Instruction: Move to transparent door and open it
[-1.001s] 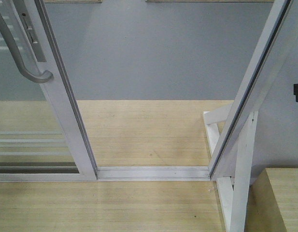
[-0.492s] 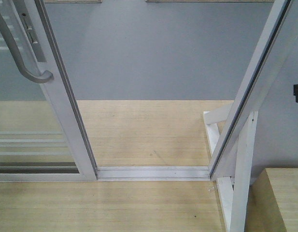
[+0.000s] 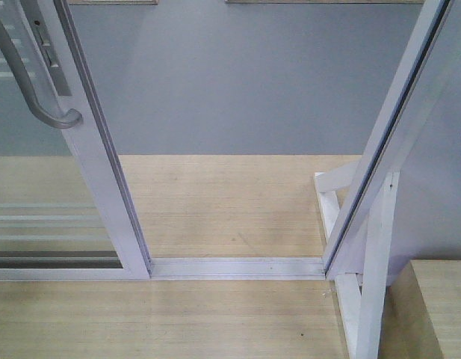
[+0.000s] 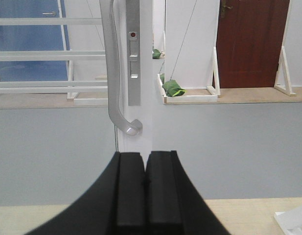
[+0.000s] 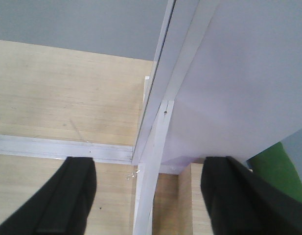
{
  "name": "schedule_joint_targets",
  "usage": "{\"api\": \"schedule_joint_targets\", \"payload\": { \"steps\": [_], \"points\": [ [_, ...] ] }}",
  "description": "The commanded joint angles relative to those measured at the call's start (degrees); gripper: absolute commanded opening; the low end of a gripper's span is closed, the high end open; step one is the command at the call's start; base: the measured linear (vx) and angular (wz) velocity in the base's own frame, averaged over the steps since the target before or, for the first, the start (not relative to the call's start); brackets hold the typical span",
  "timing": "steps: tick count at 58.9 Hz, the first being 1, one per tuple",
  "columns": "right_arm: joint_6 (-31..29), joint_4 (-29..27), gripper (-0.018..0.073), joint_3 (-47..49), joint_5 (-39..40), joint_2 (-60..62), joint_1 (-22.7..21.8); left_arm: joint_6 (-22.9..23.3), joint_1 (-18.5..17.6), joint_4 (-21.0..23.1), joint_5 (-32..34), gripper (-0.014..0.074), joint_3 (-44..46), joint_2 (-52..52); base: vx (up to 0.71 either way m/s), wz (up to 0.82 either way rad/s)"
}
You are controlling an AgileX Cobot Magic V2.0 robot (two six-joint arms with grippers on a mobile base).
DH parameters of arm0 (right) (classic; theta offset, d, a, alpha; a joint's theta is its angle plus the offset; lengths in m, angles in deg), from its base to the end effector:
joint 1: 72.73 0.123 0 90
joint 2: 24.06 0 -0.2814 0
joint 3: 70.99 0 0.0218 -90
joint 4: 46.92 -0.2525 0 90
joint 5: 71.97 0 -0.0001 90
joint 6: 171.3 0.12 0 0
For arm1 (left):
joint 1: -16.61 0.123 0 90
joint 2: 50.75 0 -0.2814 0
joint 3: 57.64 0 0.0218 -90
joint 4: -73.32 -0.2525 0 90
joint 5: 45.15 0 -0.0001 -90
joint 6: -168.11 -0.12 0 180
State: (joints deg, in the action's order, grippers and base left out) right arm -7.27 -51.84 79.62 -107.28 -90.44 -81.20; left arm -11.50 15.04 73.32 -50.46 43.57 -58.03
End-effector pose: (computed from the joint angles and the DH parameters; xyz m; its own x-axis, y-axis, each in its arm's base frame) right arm 0.2294 -0.0281 0.2985 -0.6574 -0.1112 -0.7453 -0.0266 0.9919 -0.1245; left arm 0.0912 -0.0025 0.1947 -0.0243 -0.0061 -0.9997 0.0272 0.9996 -0.0068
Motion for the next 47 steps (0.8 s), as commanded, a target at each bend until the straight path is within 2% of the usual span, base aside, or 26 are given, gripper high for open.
{"api": "schedule_joint_targets", "payload": {
  "steps": [1, 10, 15, 21, 28, 34, 47],
  "points": [
    [1.74, 1.69, 0.0392, 1.61, 3.14, 4.15, -0.19, 0.56, -0.33, 0.36, 4.45, -0.0006, -1.02, 0.86, 0.00, 0.00],
    [4.92, 4.36, 0.0152, 0.16, 3.97, 10.82, -0.19, 0.56, -0.33, 0.36, 4.45, -0.0006, -1.02, 0.86, 0.00, 0.00],
    [7.29, 4.92, -0.0008, -5.33, 9.64, 16.30, -0.19, 0.56, -0.33, 0.36, 4.45, -0.0006, -1.02, 0.86, 0.00, 0.00],
    [11.11, 6.15, -0.0013, -15.56, 20.41, 24.51, -0.19, 0.56, -0.33, 0.36, 4.45, -0.0006, -1.02, 0.86, 0.00, 0.00],
    [15.97, 9.21, -0.0012, -25.78, 28.37, 34.03, -0.19, 0.56, -0.33, 0.36, 4.45, -0.0006, -1.02, 0.86, 0.00, 0.00],
    [19.21, 10.82, -0.0011, -32.79, 29.77, 42.59, -0.19, 0.56, -0.33, 0.36, 4.45, -0.0006, -1.02, 0.86, 0.00, 0.00],
    [19.38, 9.11, -0.0009, -42.70, 29.67, 56.99, 0.94, 0.56, -0.33, 0.36, 4.45, -0.0006, -1.02, 0.86, 0.00, 0.00]
  ]
}}
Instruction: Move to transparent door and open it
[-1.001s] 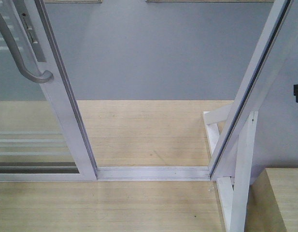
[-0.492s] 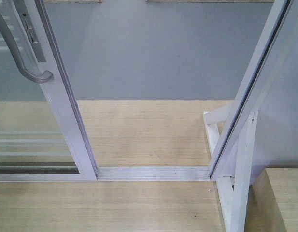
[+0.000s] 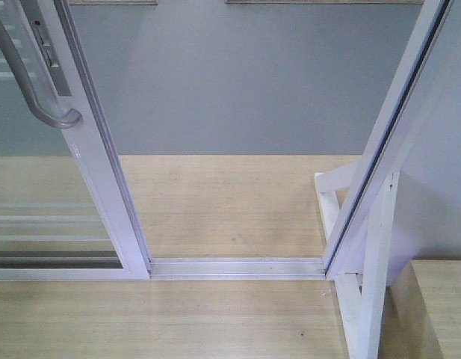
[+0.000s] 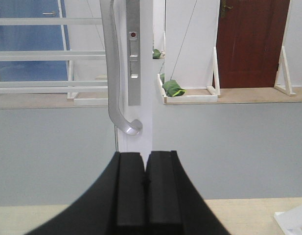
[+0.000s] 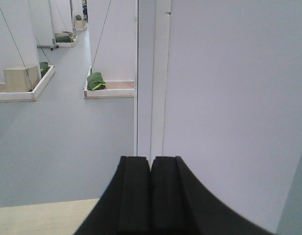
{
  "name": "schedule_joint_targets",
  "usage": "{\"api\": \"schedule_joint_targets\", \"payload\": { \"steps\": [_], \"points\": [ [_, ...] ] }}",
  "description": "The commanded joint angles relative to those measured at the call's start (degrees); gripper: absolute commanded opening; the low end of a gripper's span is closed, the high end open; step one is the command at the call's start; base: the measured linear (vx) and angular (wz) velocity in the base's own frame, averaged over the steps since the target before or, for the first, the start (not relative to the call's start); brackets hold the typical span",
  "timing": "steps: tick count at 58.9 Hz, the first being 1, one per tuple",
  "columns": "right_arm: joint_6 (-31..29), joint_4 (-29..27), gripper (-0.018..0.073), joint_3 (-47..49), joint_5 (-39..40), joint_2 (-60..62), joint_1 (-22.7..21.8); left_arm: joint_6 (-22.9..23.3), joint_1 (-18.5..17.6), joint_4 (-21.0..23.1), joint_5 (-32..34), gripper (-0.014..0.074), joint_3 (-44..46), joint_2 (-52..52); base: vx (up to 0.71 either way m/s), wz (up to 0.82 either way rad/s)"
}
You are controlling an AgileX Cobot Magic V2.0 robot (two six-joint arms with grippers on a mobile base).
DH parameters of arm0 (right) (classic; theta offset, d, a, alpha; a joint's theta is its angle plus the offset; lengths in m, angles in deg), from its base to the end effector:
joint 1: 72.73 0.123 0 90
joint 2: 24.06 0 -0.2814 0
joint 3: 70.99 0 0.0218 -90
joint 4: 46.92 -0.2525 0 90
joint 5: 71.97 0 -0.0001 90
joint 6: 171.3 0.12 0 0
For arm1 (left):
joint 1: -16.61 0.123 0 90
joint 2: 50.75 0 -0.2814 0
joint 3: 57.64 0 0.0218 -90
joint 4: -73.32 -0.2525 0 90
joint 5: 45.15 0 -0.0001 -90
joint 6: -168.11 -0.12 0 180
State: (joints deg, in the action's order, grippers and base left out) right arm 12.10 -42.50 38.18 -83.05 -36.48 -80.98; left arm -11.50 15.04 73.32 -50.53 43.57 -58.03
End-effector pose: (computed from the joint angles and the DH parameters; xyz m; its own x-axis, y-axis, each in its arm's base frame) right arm 0.0918 -0.0151 0.2258 -0.0767 -0.0054 -0.9970 0.1569 0.9875 -0.0174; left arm 0.0912 -0.0025 0.1946 -0.0255 -0.0061 -0.9997 0.0272 0.9996 -0.0068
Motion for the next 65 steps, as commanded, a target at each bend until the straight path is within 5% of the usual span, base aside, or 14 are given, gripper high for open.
{"api": "schedule_joint_targets", "payload": {
  "steps": [1, 14, 65],
  "points": [
    [0.01, -0.24, -0.0009, -2.15, 5.44, 3.76, 1.18, 0.56, -0.33, 0.36, 4.52, -0.0006, -1.02, 0.86, 0.00, 0.00],
    [-0.58, 0.00, -0.0008, -8.23, 8.15, 6.09, 7.26, 0.51, -0.33, 0.36, 4.45, -0.0006, -1.02, 0.86, 0.00, 0.00],
    [-0.66, -0.11, -0.0006, -8.23, 8.55, 6.05, 5.41, 0.53, -0.33, 0.36, 4.40, -0.0006, -1.02, 0.86, 0.00, 0.00]
  ]
}}
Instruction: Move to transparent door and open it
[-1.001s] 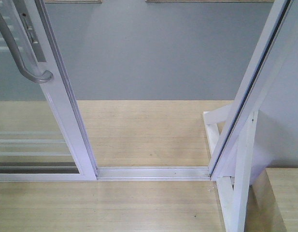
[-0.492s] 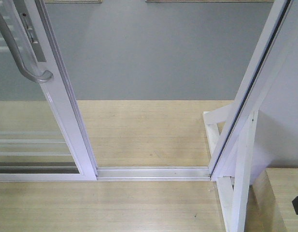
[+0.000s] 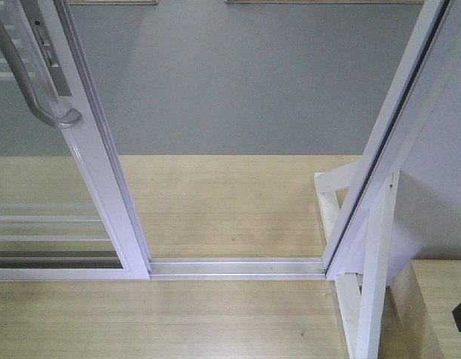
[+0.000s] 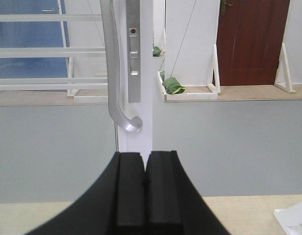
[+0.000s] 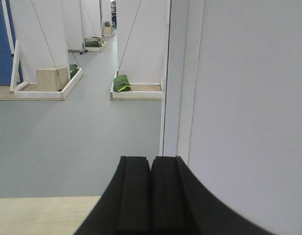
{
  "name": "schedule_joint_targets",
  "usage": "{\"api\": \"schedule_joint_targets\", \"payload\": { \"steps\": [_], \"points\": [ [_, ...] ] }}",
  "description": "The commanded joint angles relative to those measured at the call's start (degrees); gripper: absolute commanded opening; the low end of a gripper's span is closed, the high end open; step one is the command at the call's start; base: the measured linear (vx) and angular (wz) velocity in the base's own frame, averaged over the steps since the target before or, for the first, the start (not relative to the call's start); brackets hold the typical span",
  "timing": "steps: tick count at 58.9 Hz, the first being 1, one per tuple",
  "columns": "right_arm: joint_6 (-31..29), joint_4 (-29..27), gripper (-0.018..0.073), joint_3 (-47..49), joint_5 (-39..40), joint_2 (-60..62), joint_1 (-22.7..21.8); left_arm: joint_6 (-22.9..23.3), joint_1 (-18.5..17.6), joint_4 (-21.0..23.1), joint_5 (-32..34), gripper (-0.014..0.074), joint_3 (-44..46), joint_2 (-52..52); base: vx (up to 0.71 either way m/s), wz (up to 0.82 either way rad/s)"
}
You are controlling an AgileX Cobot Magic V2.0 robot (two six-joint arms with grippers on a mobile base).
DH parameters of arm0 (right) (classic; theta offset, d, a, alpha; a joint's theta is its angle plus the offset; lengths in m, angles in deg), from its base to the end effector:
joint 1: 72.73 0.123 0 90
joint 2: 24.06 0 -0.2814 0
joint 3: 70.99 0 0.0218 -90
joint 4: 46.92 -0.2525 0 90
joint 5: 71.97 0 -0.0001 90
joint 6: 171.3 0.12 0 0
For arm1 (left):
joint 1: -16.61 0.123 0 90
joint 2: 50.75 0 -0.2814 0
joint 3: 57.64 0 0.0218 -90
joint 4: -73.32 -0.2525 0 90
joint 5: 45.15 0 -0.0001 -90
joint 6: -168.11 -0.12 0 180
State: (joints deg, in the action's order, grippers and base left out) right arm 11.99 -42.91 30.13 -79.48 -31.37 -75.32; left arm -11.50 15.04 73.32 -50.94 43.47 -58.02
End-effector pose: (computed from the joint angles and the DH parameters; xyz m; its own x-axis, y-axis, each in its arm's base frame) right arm 0.0910 -0.0052 0.1895 -0.0648 -0.0090 -0.9979 0.0535 0.9985 -0.0125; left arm 0.0912 -0.0025 0.1931 -0.0342 -0.0059 -0.9994 0.0272 0.9996 -0.0068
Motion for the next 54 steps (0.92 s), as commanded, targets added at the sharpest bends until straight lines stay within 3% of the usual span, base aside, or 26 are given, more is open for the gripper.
{"api": "schedule_joint_targets", "payload": {
  "steps": [1, 54],
  "points": [
    [-0.55, 0.30, -0.0006, -0.17, 4.98, 0.94, -0.24, 0.53, -0.33, 0.36, 4.81, -0.0006, -0.91, 0.85, 0.00, 0.00],
    [-0.55, 0.30, -0.0006, -0.17, 4.98, 0.94, -0.24, 0.53, -0.33, 0.36, 4.81, -0.0006, -0.91, 0.85, 0.00, 0.00]
  ]
}}
